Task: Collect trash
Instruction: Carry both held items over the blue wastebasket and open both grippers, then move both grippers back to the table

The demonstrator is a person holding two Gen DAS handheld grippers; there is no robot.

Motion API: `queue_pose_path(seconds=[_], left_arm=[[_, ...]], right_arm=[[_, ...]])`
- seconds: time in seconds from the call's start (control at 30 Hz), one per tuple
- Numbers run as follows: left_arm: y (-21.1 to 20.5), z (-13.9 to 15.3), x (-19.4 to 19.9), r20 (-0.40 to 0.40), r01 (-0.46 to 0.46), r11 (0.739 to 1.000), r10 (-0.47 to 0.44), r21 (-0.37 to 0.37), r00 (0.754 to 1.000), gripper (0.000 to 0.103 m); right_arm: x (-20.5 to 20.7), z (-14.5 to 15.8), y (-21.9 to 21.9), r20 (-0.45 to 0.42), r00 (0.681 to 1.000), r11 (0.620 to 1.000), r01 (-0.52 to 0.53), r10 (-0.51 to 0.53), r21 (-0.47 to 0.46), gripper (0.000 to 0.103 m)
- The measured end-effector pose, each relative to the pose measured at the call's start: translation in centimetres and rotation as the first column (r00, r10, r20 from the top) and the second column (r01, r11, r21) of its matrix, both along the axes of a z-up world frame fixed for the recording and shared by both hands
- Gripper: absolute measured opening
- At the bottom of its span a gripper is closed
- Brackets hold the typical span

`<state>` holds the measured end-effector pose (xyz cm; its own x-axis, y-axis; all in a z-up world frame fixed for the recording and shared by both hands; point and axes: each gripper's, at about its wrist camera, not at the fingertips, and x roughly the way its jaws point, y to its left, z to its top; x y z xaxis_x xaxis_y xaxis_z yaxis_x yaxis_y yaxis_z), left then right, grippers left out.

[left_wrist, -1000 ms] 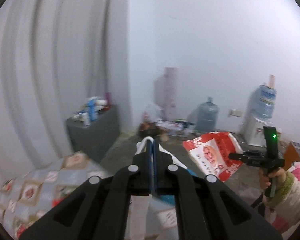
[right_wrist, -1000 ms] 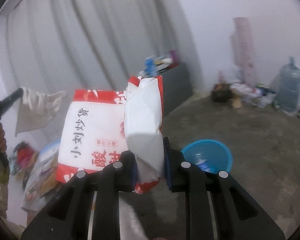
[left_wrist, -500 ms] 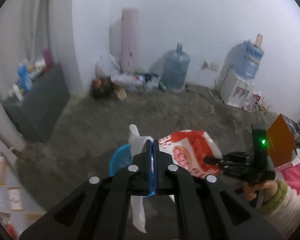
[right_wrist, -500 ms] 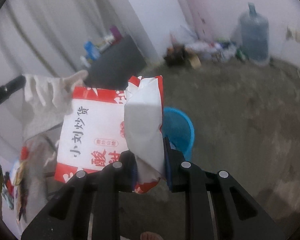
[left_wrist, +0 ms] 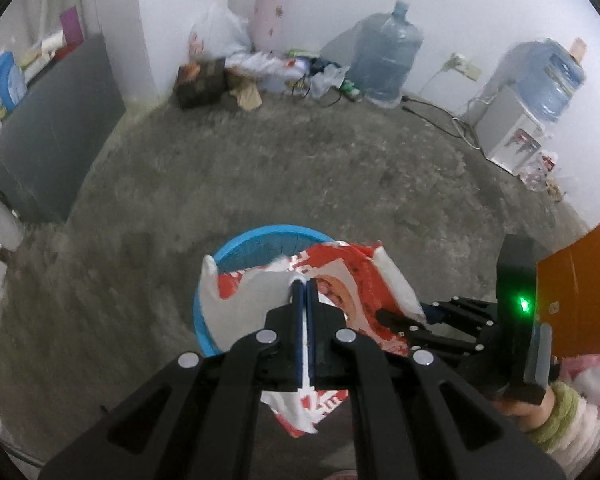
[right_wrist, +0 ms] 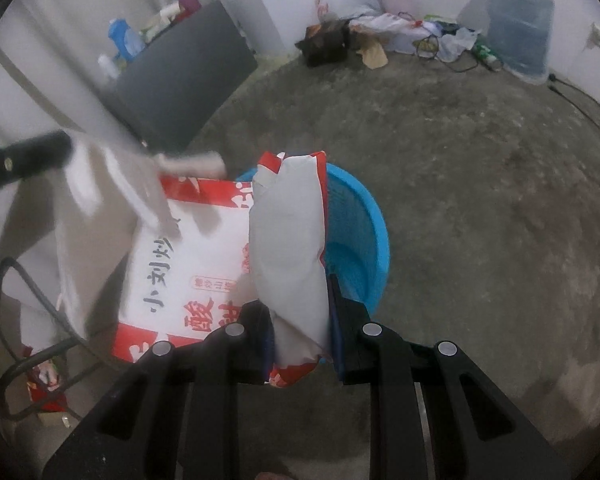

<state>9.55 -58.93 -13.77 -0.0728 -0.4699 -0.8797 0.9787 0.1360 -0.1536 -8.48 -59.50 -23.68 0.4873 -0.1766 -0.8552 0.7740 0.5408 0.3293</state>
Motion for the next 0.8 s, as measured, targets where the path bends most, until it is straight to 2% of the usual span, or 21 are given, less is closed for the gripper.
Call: queue_pose_path(seconds=[0.07,0.1,0.13,0.17,0.2,0.33,0.53,0.8], left_arm=[[-0.5,-1.0,0.7,-0.018,-0.035,0.999,0.035,0.015,0.999,0.004],[-0.9,-1.6,1.0,-0.034,-0.051,0.998,0.052,0.037,0.998,0.007],[-1.2,-2.0,1.2,-0.044,-0.062,0.997,0.064,0.050,0.997,0.019],[-1.3,-2.3,1.4,-0.054,-0.078,0.995,0.082,0.060,0.995,0.030],[-1.3,-2.2,1.6,-0.060,-0.095,0.994,0.098,0.055,0.993,0.032],[-0.9,-1.1,1.8,-0.078,-0.102,0.994,0.104,0.024,0.992,0.036],[0.8,2.0,1.5,-0.036,-0.078,0.997,0.078,-0.008,0.996,0.039],[7.0,9.0,1.7,0.019,-0.061,0.993,0.064,-0.100,0.998,0.049]], right_arm=[[0.5,-0.7,-0.1,-0.006,1.000,1.000,0.000,0.001,0.016,0.026],[0.9,-1.1,-0.3,-0.006,1.000,1.000,-0.002,0.002,0.027,0.039],[1.0,-1.6,-0.6,-0.008,1.000,0.999,0.000,0.000,0.034,0.056],[1.1,-1.8,-0.6,-0.013,1.000,1.000,0.007,-0.007,0.030,0.062],[0.9,-1.9,-0.7,-0.010,1.000,1.000,0.013,-0.013,0.024,0.063],[-0.4,-1.0,-0.6,0.024,0.998,0.998,0.052,-0.052,0.024,0.063],[-3.2,1.2,-0.1,0.056,0.993,0.994,0.109,-0.108,-0.007,0.063],[-7.2,5.5,3.1,0.114,0.981,0.986,0.161,-0.156,-0.040,0.063]])
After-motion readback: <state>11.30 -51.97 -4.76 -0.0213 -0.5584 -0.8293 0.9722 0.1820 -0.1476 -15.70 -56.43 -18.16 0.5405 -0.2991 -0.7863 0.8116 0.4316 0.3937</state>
